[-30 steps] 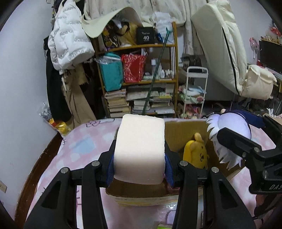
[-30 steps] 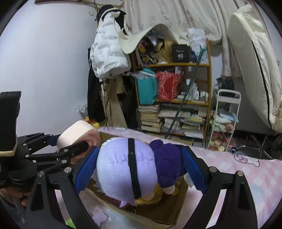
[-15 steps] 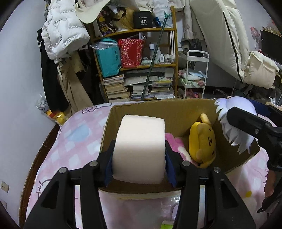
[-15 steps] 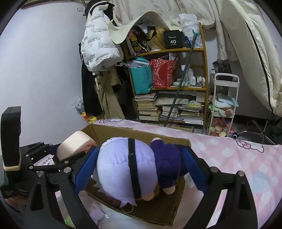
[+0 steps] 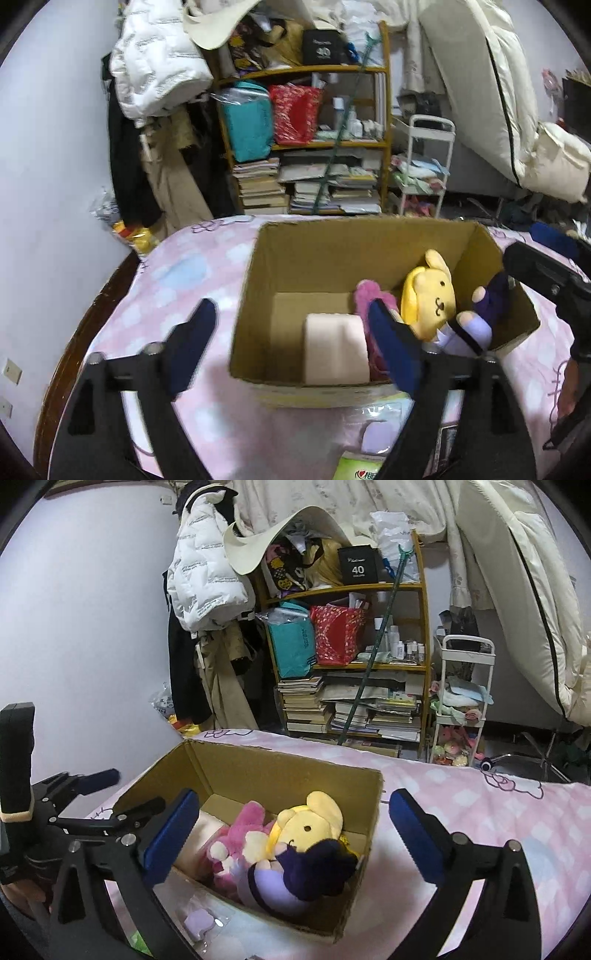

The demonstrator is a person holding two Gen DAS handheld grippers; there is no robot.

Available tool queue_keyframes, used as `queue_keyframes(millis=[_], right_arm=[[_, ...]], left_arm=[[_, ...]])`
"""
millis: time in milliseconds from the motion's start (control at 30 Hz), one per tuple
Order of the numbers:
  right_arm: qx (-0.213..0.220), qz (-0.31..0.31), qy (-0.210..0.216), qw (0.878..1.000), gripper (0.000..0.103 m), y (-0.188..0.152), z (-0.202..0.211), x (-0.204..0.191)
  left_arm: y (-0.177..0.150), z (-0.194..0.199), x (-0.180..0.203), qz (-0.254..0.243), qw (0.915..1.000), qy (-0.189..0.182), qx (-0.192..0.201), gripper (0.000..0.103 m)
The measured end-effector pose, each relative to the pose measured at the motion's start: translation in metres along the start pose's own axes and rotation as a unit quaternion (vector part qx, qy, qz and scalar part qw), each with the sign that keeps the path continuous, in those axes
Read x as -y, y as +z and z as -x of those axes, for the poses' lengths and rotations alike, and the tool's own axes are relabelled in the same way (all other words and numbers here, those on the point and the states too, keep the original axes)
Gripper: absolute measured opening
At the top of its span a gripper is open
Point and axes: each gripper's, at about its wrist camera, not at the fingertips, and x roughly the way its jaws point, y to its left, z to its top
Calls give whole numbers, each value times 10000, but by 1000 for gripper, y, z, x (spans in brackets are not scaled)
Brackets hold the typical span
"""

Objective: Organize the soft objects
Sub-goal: 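Release roll cake into box with left tool while right tool drops doll, then move both tools back toward the remaining items on the bed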

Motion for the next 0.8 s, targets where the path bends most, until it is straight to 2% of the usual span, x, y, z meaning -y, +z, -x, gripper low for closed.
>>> queue_keyframes(millis=[200, 300, 567, 667, 800], right_arm=[[10, -18, -55, 10000, 103, -1, 21, -4], [37, -8, -56, 10000, 103, -2, 34, -7], [43, 107, -77, 9999, 103, -7, 68, -15], [100, 178, -69, 9998, 103, -10, 84, -20], [24, 242, -99, 9997, 103, -18, 99, -26]], left_arm=[[1, 24, -9, 264, 9995, -171, -26, 90], [-1, 38, -10, 148, 9998, 13, -97, 90], [-17, 82, -19, 68, 9998, -2, -201, 90], [-26, 98, -19, 51, 9996, 180, -221, 90], [-41, 118, -14, -18, 9993, 181, -329, 90]])
